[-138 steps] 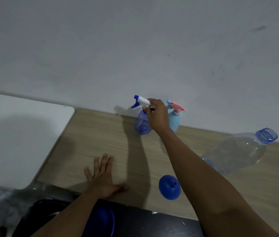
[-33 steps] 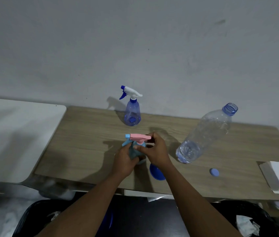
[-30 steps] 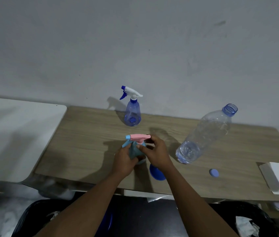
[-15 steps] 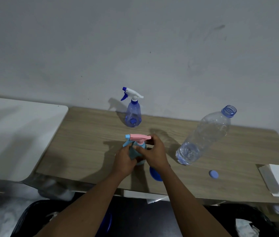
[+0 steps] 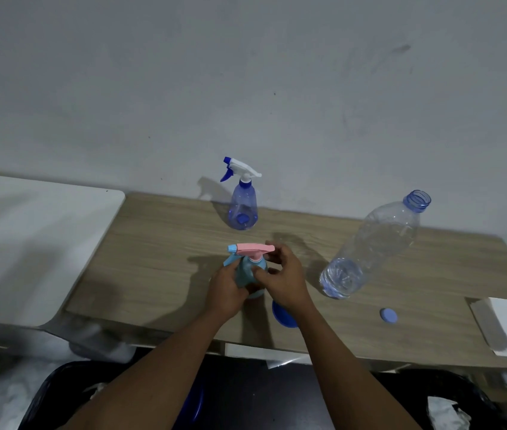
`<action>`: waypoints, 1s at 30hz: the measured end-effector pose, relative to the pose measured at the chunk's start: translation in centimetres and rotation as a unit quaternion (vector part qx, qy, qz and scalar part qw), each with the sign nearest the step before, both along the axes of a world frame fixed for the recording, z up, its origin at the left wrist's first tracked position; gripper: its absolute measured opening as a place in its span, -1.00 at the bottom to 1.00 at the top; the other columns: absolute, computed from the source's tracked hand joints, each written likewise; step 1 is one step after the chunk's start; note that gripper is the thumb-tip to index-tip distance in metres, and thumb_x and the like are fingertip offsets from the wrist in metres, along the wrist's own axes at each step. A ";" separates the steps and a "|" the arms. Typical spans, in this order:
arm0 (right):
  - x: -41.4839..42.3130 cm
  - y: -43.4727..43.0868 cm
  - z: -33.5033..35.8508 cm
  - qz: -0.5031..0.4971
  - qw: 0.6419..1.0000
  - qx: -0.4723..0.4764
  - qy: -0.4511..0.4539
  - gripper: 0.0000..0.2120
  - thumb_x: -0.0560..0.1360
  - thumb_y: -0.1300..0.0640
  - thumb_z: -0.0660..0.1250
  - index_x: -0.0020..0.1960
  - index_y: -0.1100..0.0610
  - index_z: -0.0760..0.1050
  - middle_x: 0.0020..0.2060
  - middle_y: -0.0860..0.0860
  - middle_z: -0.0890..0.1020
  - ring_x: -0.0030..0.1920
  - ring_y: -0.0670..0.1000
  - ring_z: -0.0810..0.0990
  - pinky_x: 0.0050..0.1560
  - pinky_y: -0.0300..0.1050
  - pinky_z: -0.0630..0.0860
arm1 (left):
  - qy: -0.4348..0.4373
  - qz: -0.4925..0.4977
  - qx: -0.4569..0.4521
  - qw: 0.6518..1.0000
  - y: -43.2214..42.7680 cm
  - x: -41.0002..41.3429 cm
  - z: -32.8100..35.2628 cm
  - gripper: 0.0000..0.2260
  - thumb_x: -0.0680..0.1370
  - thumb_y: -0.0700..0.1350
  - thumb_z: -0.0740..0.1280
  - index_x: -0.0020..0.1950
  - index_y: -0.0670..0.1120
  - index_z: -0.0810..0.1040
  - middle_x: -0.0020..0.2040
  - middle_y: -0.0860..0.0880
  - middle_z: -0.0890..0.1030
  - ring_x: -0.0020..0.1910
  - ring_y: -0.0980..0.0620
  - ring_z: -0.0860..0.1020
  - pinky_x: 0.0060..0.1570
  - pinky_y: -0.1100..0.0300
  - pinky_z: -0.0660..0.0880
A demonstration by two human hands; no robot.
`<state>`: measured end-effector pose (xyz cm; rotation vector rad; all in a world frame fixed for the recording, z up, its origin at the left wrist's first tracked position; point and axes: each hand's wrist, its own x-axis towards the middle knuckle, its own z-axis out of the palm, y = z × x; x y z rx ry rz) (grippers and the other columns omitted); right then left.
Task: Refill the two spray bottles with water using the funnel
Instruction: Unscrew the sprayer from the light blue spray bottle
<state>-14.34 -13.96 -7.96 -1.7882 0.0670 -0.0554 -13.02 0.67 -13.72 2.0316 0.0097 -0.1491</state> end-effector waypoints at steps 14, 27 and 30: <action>0.2 1.1 0.5 -0.028 0.998 -0.060 -0.007 -0.67 0.46 0.11 0.50 0.20 0.08 0.57 0.06 -0.10 0.67 0.11 -0.16 0.62 0.11 -0.06 0.63 | 0.005 -0.003 -0.025 1.000 0.1 -0.1 0.2 -0.46 0.41 -0.20 0.54 0.35 -0.01 0.50 0.20 0.08 0.61 0.17 0.12 0.57 0.12 0.18 0.56; -0.3 1.4 1.0 -0.025 0.998 -0.065 0.005 -0.64 0.42 -0.01 0.46 0.18 0.07 0.60 0.06 -0.08 0.68 0.12 -0.10 0.63 0.13 0.07 0.62 | -0.001 0.027 -0.088 0.996 0.0 -0.8 0.9 -0.45 0.42 -0.41 0.45 0.31 0.05 0.51 -0.03 0.20 0.63 -0.11 0.30 0.62 -0.20 0.44 0.51; 0.0 1.6 1.1 -0.041 0.997 -0.067 0.003 -0.72 0.46 0.07 0.46 0.16 0.09 0.61 0.04 -0.06 0.68 0.10 -0.10 0.63 0.13 0.11 0.61 | -0.005 0.026 -0.083 0.996 0.0 -0.9 1.2 -0.45 0.40 -0.39 0.47 0.30 0.04 0.54 -0.04 0.16 0.64 -0.11 0.24 0.62 -0.20 0.44 0.51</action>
